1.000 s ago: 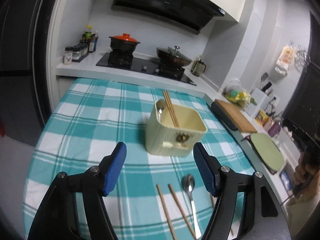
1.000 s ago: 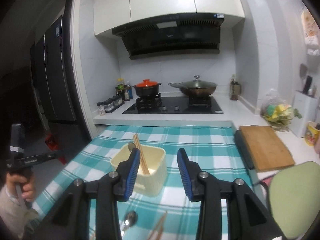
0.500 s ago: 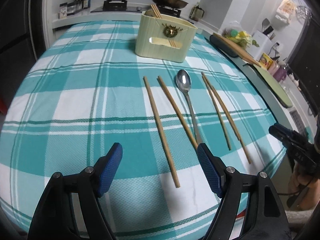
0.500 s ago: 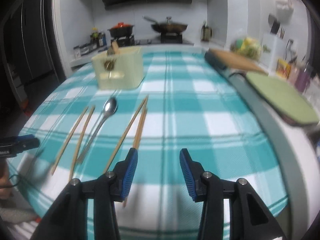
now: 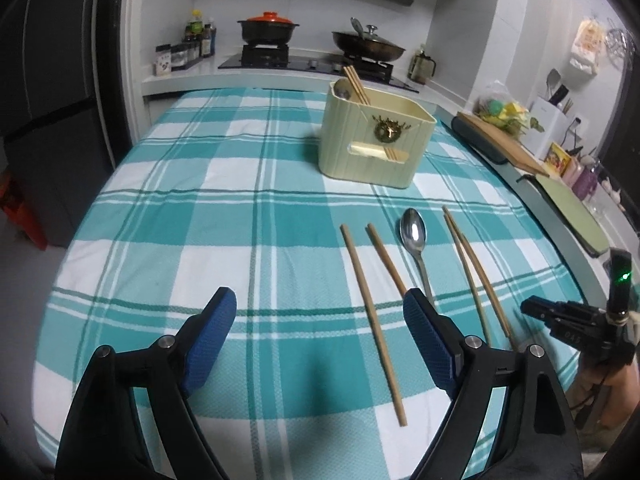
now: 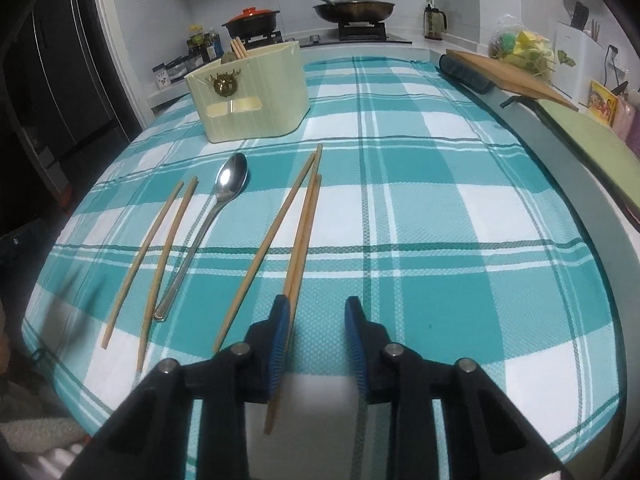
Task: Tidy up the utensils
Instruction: 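Return to the cloth and close the right tool on another chopstick, then lift the chopstick with the right tool while the left tool grasps another wooden chopstick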
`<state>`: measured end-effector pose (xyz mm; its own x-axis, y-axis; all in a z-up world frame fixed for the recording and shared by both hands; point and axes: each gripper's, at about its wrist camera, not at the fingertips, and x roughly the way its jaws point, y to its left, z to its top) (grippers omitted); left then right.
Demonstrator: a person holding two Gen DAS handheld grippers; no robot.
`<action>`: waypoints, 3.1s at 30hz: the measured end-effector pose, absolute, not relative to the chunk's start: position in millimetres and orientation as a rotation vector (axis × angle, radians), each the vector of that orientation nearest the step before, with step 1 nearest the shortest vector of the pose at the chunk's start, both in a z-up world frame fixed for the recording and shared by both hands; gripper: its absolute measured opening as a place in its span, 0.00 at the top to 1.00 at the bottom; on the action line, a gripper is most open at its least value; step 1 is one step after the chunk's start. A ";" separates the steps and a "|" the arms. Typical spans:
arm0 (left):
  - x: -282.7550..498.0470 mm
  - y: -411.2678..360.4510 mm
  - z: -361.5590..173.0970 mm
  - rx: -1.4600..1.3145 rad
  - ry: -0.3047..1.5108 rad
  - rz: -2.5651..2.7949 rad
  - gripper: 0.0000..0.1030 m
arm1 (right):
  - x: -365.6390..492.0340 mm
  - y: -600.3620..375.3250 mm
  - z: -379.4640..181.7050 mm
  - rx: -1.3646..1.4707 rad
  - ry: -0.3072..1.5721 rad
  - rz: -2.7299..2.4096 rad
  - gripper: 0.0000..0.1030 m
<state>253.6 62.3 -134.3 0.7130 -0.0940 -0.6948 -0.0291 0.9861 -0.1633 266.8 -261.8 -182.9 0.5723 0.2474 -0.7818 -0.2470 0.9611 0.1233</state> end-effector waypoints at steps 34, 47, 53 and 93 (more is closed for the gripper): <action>277.6 56.6 -187.7 -0.234 0.948 -0.037 0.16 | 332.9 -256.1 -209.0 -0.028 1.032 0.172 0.91; 302.0 37.2 -200.5 -0.210 0.996 -0.066 0.16 | 317.4 -251.5 -209.2 -0.064 1.007 0.184 0.80; 315.8 24.1 -204.6 -0.186 0.999 -0.075 0.16 | 316.4 -257.4 -209.2 -0.039 1.001 0.201 0.80; 404.5 10.8 -217.6 -0.027 0.988 -0.088 0.89 | 397.3 -228.7 -209.6 -0.185 1.032 0.265 0.85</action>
<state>404.5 10.8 -217.6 0.5473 -0.0870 -0.8324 0.0621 0.9961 -0.0633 397.3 -228.7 -209.6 0.4858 0.1302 -0.8643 -0.3028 0.9527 -0.0267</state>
